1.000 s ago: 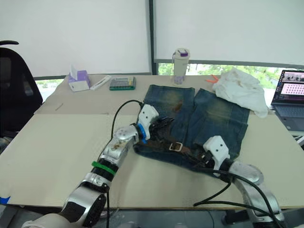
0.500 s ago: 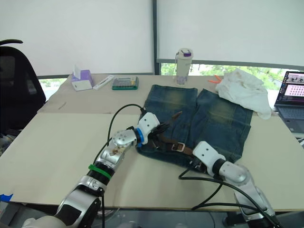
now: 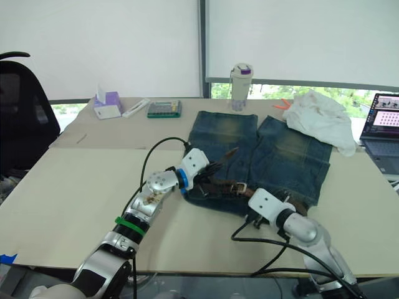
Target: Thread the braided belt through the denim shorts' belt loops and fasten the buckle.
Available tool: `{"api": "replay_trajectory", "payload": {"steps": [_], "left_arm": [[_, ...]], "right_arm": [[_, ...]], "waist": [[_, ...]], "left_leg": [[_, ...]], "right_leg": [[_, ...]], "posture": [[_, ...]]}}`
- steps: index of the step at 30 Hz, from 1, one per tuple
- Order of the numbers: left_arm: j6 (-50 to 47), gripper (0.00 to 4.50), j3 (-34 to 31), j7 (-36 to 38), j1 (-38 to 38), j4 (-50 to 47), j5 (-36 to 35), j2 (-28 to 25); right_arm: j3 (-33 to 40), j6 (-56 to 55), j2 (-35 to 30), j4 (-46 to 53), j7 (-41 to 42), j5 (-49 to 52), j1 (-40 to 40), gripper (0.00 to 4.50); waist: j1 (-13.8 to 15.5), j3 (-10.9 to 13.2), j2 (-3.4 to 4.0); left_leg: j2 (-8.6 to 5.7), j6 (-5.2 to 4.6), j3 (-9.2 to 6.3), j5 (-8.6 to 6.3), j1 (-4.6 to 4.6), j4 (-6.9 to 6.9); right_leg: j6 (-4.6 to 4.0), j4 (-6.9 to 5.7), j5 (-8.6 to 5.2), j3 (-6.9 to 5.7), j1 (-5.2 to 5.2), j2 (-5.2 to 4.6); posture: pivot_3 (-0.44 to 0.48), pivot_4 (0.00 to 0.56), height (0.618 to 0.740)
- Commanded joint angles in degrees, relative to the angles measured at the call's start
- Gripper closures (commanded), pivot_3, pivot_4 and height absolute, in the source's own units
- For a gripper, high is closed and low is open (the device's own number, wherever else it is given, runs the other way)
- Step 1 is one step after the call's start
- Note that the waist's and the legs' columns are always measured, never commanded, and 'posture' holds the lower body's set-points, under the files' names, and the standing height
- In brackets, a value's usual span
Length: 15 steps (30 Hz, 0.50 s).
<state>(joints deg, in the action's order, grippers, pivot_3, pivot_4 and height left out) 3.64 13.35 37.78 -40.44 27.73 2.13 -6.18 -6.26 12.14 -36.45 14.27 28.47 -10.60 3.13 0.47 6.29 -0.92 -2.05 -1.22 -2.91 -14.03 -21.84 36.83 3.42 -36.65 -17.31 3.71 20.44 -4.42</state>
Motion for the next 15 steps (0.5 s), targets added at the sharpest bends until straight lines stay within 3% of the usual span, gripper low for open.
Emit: {"api": "replay_trajectory", "payload": {"steps": [1, 15], "left_arm": [[0.9, 4.5, 0.5, -1.8, -0.3, -2.2, 2.6, -2.0], [11.6, 4.5, 13.1, -7.8, -3.8, -2.4, 25.0, -11.9]], "right_arm": [[0.4, -4.4, 0.3, 0.9, -3.9, -3.7, 0.5, 4.47], [-1.2, -16.1, 0.4, -2.8, -13.2, -16.1, 0.3, 4.47]], "waist": [[-0.1, 0.0, 0.0], [0.0, 0.0, 0.01]], "left_leg": [[0.0, 0.0, 0.0, 0.0, 0.0, 0.0], [-0.03, 0.02, 0.01, 0.01, 0.0, -0.01]], "right_leg": [[0.0, 0.0, 0.0, 0.0, 0.0, 0.0], [0.0, -0.03, 0.0, 0.01, 0.05, 0.02]], "posture": [[0.0, 0.15, 0.74], [0.0, 0.15, 0.74]]}}
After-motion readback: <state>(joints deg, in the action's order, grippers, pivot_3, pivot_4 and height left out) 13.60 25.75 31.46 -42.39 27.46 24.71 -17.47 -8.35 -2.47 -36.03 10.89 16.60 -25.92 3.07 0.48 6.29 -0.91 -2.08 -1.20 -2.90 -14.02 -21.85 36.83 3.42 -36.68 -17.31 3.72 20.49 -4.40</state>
